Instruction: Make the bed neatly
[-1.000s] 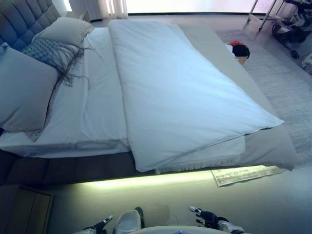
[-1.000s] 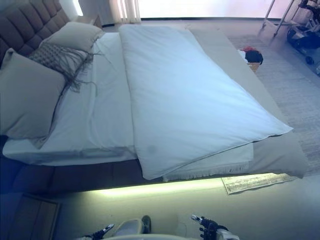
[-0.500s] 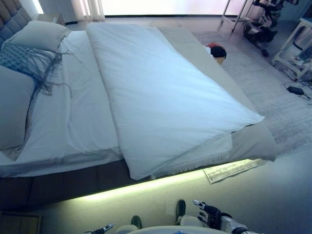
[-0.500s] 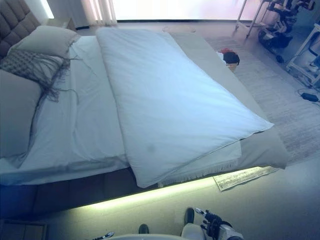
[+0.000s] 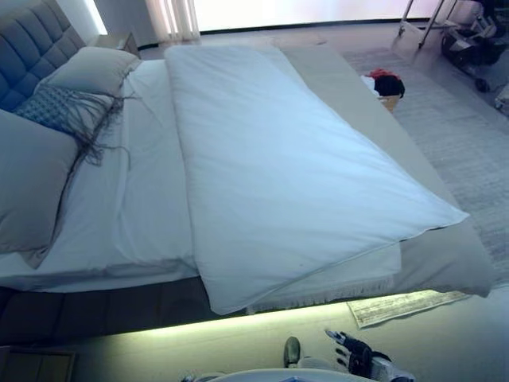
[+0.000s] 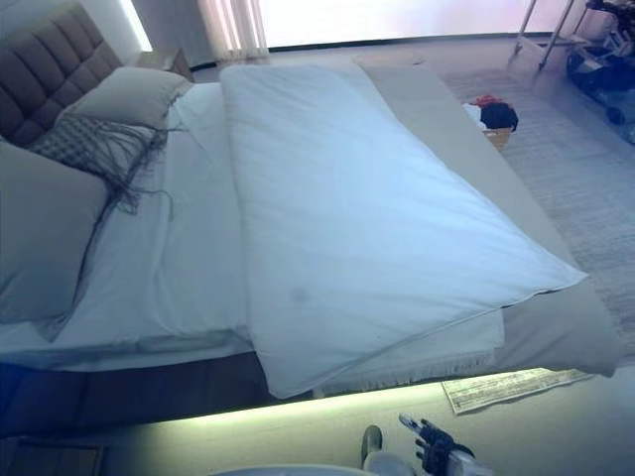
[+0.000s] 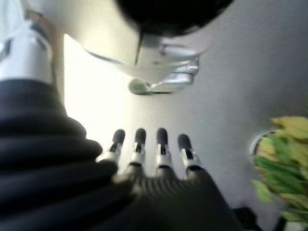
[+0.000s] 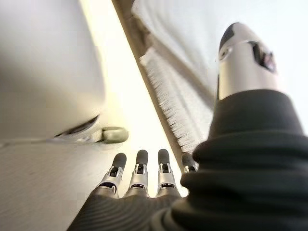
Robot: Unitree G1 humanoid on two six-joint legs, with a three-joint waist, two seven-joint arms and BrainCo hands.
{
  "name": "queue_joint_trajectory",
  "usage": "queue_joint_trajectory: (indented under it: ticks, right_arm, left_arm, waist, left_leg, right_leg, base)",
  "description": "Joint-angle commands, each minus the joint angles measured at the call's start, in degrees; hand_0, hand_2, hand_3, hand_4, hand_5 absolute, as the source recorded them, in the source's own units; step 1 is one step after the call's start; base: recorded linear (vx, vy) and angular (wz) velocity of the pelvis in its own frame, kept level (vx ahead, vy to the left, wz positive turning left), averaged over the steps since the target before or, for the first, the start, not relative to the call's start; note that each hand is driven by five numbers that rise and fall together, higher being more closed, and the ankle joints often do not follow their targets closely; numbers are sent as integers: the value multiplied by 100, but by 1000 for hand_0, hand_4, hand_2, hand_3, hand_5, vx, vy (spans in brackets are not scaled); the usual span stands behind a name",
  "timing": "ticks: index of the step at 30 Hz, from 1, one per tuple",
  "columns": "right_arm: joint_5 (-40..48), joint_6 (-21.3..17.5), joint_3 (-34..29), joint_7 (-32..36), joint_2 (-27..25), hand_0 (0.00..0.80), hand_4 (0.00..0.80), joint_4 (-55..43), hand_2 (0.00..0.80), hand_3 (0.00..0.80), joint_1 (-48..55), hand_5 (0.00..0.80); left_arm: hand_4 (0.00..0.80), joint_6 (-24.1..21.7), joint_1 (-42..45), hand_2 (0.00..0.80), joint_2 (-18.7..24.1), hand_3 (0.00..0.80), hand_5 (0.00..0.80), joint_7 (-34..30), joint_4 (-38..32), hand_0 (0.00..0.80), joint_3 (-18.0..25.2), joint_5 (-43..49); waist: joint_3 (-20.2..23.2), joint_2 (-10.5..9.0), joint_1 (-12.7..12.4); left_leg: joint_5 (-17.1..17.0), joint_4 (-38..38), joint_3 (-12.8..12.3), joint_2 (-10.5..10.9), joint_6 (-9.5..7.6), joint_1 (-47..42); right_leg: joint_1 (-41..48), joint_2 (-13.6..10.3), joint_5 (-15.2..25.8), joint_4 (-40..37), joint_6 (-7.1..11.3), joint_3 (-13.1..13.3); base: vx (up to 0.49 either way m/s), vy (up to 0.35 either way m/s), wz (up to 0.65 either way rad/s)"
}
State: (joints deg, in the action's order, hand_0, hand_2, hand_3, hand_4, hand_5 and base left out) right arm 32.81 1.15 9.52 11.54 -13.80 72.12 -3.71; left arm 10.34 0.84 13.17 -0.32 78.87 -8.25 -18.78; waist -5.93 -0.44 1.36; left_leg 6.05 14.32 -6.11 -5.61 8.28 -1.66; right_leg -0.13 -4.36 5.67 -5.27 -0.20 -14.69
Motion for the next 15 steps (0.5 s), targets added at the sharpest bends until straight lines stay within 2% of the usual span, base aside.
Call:
queue_joint_trajectory:
  ticks: [1,2,4,6,9,12,15]
  right_arm:
    - [450,-290,73,73,-159,0,0,-77,0,0,-265,0]
    - [582,-452,26,78,-183,0,0,-97,0,0,-318,0]
    - [850,-792,-100,34,-263,0,0,-199,0,0,-411,0]
    - [1262,-774,-233,57,-280,0,0,-418,0,0,-439,0]
    - [1377,-757,-404,168,-262,0,0,-427,0,0,-331,0]
    - [1548,-803,-458,209,-209,0,0,-354,0,0,-294,0]
    - [1952,-869,-405,196,-150,0,0,-377,0,0,-515,0]
  left_arm:
    - [0,-231,125,0,-47,0,0,-118,244,0,-101,345]
    - [0,-230,157,0,-60,0,0,-154,242,0,-134,428]
    - [0,-305,193,0,-55,0,0,-202,294,0,-234,552]
    - [0,-487,290,0,-57,0,0,-245,393,0,-231,698]
    - [0,-654,375,0,-31,0,0,-237,401,0,-166,663]
    - [0,-618,337,0,2,0,0,-101,389,0,-181,781]
    - [0,-750,203,0,47,0,0,116,419,0,-313,811]
  waist:
    - [-132,-38,-232]
    - [-157,-21,-235]
    - [-223,65,-253]
    - [-281,95,-293]
    - [-244,115,-269]
    - [-220,87,-296]
    - [-351,36,-386]
  left_leg:
    - [-730,533,-81,30,-281,721]
    - [-634,35,-176,-103,-297,619]
    - [-734,-754,-345,-317,-237,547]
    - [-741,-912,-214,-316,-179,553]
    - [-712,-1120,-243,-322,-158,411]
    - [-648,-1188,-259,-300,-167,360]
    - [-622,-1044,-197,-321,-163,654]
  right_leg:
    - [30,-306,-556,677,228,-20]
    - [22,-360,-568,677,300,-19]
    - [0,-445,-637,751,382,-80]
    - [-8,-539,-699,857,441,-87]
    - [-20,-656,-672,867,551,-96]
    - [-44,-769,-584,784,664,-114]
    - [-249,-797,-574,828,680,-76]
  base:
    - [150,153,-16]
    - [149,223,-25]
    - [103,239,-22]
    - [118,206,-30]
    - [122,125,-17]
    - [124,44,35]
    - [-9,-68,32]
